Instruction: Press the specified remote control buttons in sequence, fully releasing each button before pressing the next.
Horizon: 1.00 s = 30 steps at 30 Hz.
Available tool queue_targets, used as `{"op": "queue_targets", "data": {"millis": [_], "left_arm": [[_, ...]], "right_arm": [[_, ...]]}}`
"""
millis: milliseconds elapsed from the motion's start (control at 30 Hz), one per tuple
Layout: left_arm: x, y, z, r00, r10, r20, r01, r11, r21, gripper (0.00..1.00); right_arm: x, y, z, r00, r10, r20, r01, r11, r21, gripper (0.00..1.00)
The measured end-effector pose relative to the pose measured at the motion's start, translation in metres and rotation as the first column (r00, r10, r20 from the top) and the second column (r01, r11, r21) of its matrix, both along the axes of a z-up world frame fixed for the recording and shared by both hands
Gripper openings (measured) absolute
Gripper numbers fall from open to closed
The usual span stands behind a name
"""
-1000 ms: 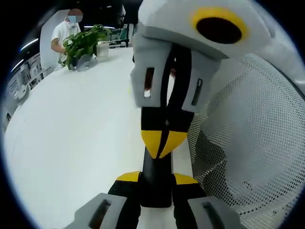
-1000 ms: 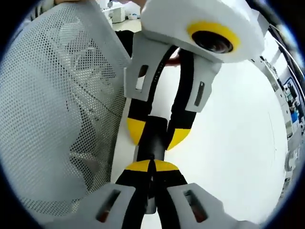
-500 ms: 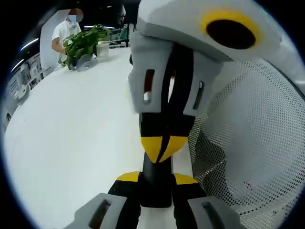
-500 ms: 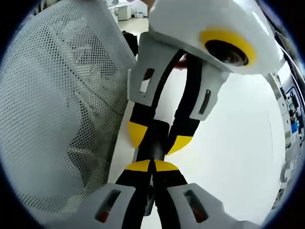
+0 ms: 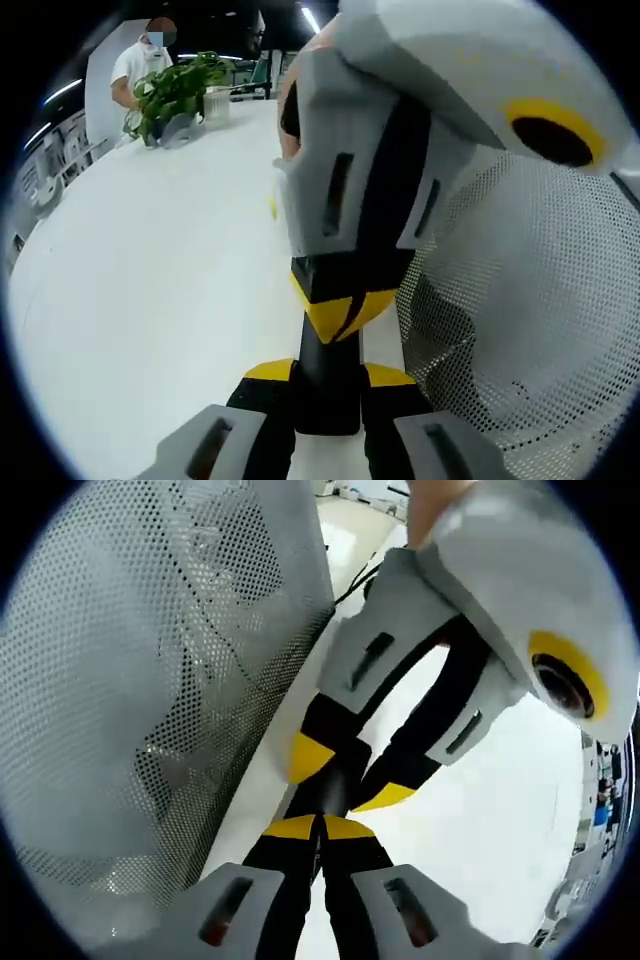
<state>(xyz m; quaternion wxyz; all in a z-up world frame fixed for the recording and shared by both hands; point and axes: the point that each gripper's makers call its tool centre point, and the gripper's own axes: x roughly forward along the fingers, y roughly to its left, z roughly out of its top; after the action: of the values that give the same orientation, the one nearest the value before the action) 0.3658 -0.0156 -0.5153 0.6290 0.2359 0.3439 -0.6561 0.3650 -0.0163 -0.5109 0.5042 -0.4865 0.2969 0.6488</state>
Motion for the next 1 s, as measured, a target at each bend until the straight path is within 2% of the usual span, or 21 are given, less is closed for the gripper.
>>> {"op": "queue_targets", "data": {"millis": [67,167,233,467,567,600,633,667,733,1000], "left_arm": [[0.000,0.000,0.000,1.000,0.000,0.001,0.000,1.000,0.000,0.24],[0.000,0.000,0.000,1.000,0.001,0.001,-0.001,1.000,-0.001,0.24],[0.000,0.000,0.000,1.000,0.004,-0.001,-0.004,1.000,-0.001,0.24],[0.001,0.000,-0.001,1.000,0.005,-0.003,-0.005,1.000,-0.005,0.24],[0.000,-0.001,0.000,1.000,0.005,-0.003,-0.006,1.000,-0.005,0.24],[0.000,-0.001,0.000,1.000,0.005,-0.003,-0.005,1.000,-0.005,0.24],[0.000,-0.001,0.000,1.000,0.006,-0.003,-0.006,1.000,-0.005,0.24],[0.000,-0.001,0.000,1.000,0.006,-0.004,-0.006,1.000,-0.006,0.24],[0.000,-0.001,0.000,1.000,0.006,-0.004,-0.006,1.000,-0.006,0.24],[0.000,-0.001,0.000,1.000,0.005,-0.003,-0.005,1.000,-0.005,0.24]], "right_arm": [[0.002,0.000,0.001,0.992,-0.101,-0.071,0.104,0.994,0.043,0.00],[0.003,-0.001,0.002,0.978,-0.165,-0.131,0.179,0.978,0.106,0.00],[0.003,-0.002,0.002,0.955,-0.237,-0.179,0.261,0.957,0.125,0.00],[0.002,-0.003,0.002,0.961,-0.231,-0.154,0.254,0.955,0.150,0.01],[0.007,-0.004,0.003,0.961,-0.241,-0.134,0.261,0.953,0.155,0.09],[0.008,-0.006,0.003,0.954,-0.255,-0.158,0.278,0.949,0.148,0.10],[0.003,-0.008,0.002,0.939,-0.271,-0.210,0.301,0.945,0.130,0.11],[0.003,-0.009,0.001,0.926,-0.292,-0.237,0.328,0.936,0.130,0.13],[0.004,-0.012,0.001,0.930,-0.287,-0.229,0.323,0.937,0.136,0.18],[0.000,-0.019,0.001,0.944,-0.269,-0.193,0.298,0.944,0.141,0.21]]}}
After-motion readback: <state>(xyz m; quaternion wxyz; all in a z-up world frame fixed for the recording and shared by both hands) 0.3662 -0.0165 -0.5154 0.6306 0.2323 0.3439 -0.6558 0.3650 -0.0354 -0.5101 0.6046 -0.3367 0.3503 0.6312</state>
